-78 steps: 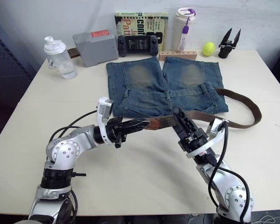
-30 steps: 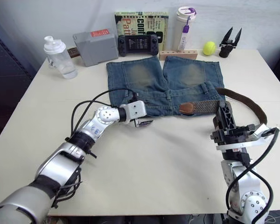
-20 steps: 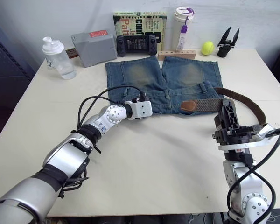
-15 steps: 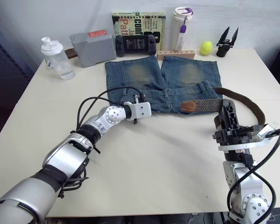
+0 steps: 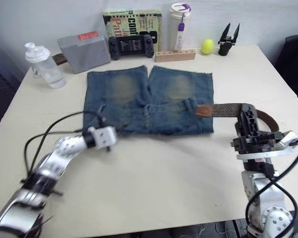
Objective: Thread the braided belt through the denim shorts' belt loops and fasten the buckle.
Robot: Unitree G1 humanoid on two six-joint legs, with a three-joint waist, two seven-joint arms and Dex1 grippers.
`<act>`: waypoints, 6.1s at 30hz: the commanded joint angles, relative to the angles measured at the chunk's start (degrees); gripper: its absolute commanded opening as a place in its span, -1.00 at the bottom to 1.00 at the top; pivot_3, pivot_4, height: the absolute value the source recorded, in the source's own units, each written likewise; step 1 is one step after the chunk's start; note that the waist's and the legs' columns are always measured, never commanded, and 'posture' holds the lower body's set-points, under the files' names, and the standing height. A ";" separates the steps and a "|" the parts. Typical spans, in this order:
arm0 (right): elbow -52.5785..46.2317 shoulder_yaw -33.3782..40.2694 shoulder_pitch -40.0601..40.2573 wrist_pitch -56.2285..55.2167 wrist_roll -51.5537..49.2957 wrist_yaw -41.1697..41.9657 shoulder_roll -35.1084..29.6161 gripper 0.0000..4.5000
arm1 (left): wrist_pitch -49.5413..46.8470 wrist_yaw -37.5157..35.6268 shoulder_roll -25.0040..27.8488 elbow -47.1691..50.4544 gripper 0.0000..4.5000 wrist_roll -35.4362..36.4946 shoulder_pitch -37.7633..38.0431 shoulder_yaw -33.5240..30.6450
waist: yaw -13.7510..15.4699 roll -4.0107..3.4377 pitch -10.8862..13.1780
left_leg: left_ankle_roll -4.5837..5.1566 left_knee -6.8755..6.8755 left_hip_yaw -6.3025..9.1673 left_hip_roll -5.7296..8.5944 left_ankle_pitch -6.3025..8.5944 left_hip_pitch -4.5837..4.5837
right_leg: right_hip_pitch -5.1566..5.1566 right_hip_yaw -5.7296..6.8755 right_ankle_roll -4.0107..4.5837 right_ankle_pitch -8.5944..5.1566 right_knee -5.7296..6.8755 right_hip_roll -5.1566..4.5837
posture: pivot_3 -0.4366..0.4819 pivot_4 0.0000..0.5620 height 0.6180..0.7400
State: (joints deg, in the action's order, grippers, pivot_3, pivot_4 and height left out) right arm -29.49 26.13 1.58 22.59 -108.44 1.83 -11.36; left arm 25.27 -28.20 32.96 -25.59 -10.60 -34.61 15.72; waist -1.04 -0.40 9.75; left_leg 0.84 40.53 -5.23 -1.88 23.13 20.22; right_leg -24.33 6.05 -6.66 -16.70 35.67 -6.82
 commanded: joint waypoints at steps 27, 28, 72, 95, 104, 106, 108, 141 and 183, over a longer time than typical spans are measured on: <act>4.35 -3.95 -0.92 12.60 3.43 -9.40 -20.12 -1.00 | -46.21 -21.16 23.35 50.57 0.48 61.50 34.95 -26.22 | 2.06 -0.16 0.01 | 0.24 0.17 -0.06 0.27 0.07 0.02 | -0.01 0.17 -0.05 0.03 0.13 -0.66 | -0.05 -0.47 0.85; 4.74 -4.44 -0.79 12.74 5.05 -9.19 -20.14 -1.00 | -46.95 -21.28 22.25 49.55 0.48 60.05 32.32 -24.38 | 2.12 -0.18 0.00 | 0.21 0.38 -0.04 0.24 0.08 0.06 | 0.02 0.17 -0.05 0.03 0.20 -0.46 | -0.05 -0.47 0.85; 0.53 -14.11 -2.58 18.68 34.73 -9.64 -19.16 -1.00 | -50.40 -26.24 7.95 45.02 0.48 46.67 17.55 -15.85 | 2.36 -0.18 0.00 | 0.14 0.43 -0.15 0.34 0.09 0.15 | -0.04 0.16 -0.08 0.04 0.15 -0.31 | -0.05 -0.47 0.85; 10.50 -18.57 -5.18 23.00 33.09 -15.40 -6.70 -1.00 | -12.20 -32.31 -3.75 18.73 0.48 15.01 -1.54 5.85 | 2.15 -0.10 -0.06 | 0.11 0.44 -0.45 0.32 0.07 0.18 | -0.03 0.24 -0.07 0.04 0.13 -0.16 | -0.05 -0.47 0.85; 9.52 -18.24 -5.48 22.73 32.89 -16.13 -4.38 -1.00 | -0.07 -28.25 -6.56 7.71 0.48 5.83 -6.58 8.40 | 2.16 0.23 -0.26 | 0.11 0.46 -0.44 0.23 0.07 0.14 | 0.01 0.24 -0.07 0.05 0.14 -0.09 | -0.05 -0.47 0.85; 9.12 -18.34 -5.46 22.88 33.29 -16.17 -4.08 -1.00 | 1.01 -27.08 -8.06 5.98 0.48 5.15 -7.18 8.46 | 2.21 0.29 -0.29 | 0.11 0.50 -0.42 0.23 0.07 0.13 | 0.06 0.24 -0.06 0.05 0.13 -0.09 | -0.05 -0.47 0.85; 8.84 -18.32 -5.34 22.94 33.51 -16.25 -3.72 -1.00 | 3.38 -25.85 -8.55 4.03 0.48 3.16 -7.90 8.95 | 2.21 0.29 -0.30 | 0.11 0.50 -0.41 0.22 0.07 0.13 | 0.06 0.24 -0.06 0.05 0.14 -0.09 | -0.05 -0.47 0.85; 8.37 -16.49 -5.28 23.15 36.42 -16.16 -0.47 -1.00 | 5.78 -29.98 -9.70 1.89 -0.99 1.53 -10.99 8.80 | 1.52 0.31 -0.32 | 0.11 0.42 -0.31 0.18 0.07 0.12 | 0.08 0.35 -0.05 0.05 0.12 -0.07 | -0.05 -0.47 0.85; -1.73 -16.26 4.32 29.54 62.57 4.48 -28.37 -0.98 | 5.16 -24.50 -9.45 8.90 -1.00 -3.37 -10.56 8.00 | 2.58 0.23 -0.20 | 0.15 0.60 -0.07 0.20 0.09 0.11 | 0.40 0.57 -0.09 0.07 -0.09 -0.07 | -0.05 -0.47 0.85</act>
State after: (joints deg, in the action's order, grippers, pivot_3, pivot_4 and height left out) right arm -36.29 7.03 6.71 51.31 -49.43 9.28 -41.29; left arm 29.19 -54.55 22.80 -20.18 -12.02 -45.41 23.71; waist 1.54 -0.17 9.55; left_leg 0.98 41.13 -5.30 -1.68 23.22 20.30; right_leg -23.90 6.63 -6.74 -16.62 35.57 -6.89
